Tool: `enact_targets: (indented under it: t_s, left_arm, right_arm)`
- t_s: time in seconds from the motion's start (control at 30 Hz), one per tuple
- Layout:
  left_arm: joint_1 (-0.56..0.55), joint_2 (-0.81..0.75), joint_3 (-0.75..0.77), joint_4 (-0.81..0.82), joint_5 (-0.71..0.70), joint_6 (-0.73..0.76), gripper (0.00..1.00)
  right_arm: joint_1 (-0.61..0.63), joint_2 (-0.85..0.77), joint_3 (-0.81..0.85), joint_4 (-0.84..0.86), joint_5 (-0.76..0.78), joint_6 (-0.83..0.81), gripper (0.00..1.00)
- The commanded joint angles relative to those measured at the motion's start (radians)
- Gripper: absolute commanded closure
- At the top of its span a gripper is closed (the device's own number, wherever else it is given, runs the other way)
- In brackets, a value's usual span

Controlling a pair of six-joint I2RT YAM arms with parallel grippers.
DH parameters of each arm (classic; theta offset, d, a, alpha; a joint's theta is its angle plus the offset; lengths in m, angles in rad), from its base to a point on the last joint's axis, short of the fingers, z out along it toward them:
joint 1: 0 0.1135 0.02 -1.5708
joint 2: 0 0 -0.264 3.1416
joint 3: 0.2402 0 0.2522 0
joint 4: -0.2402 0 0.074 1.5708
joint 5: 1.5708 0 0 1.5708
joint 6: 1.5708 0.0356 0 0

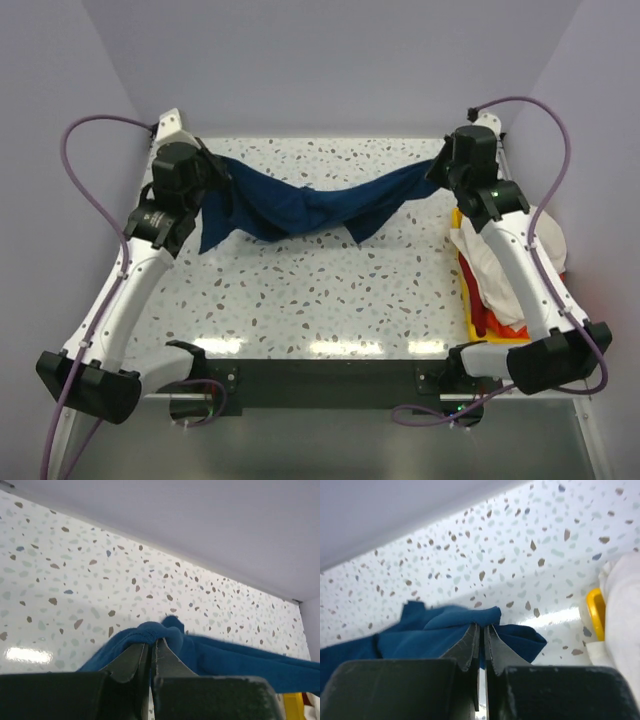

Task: Fold and stack the t-shirts
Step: Flatten the tshirt out

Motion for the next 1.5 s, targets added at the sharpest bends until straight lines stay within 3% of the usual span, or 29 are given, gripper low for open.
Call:
enact_targets:
  t_s: [0.0, 0.3, 0.53, 0.93, 1.13, 1.4, 1.47]
  left_arm:
    - [0.046, -0.018, 0.133, -0.053, -0.041, 0.052, 1.0]
    - [0.234, 0.215, 0.5, -0.073, 0.121, 0.027, 1.0]
    - [0.27, 0.201, 0.687, -0.124, 0.157, 0.06, 1.0]
    - [0.271, 0.022, 0.718, -0.156, 0.171, 0.08, 1.0]
    - [0.271, 0.133, 0.772, -0.123, 0.191, 0.07, 1.0]
    - [0.296, 0.35, 0.586, 0.092, 0.301, -0.017, 1.0]
    - [0.328, 0.425, 0.54, 0.14, 0.333, -0.028, 0.92]
  right_arm:
    - [-0.026, -0.051, 0.121, -0.093, 0.066, -0.045, 1.0]
    - [-0.06, 0.075, 0.48, -0.108, 0.057, -0.069, 1.0]
    - [-0.066, 0.066, 0.648, -0.139, 0.092, -0.111, 1.0]
    - [-0.066, -0.137, 0.606, -0.121, 0.097, -0.137, 1.0]
    - [-0.068, -0.061, 0.616, -0.09, 0.073, -0.143, 1.0]
    - [-0.069, 0.13, 0.488, 0.058, 0.008, -0.109, 1.0]
    - [-0.071, 0.217, 0.467, 0.08, -0.029, -0.1, 0.95]
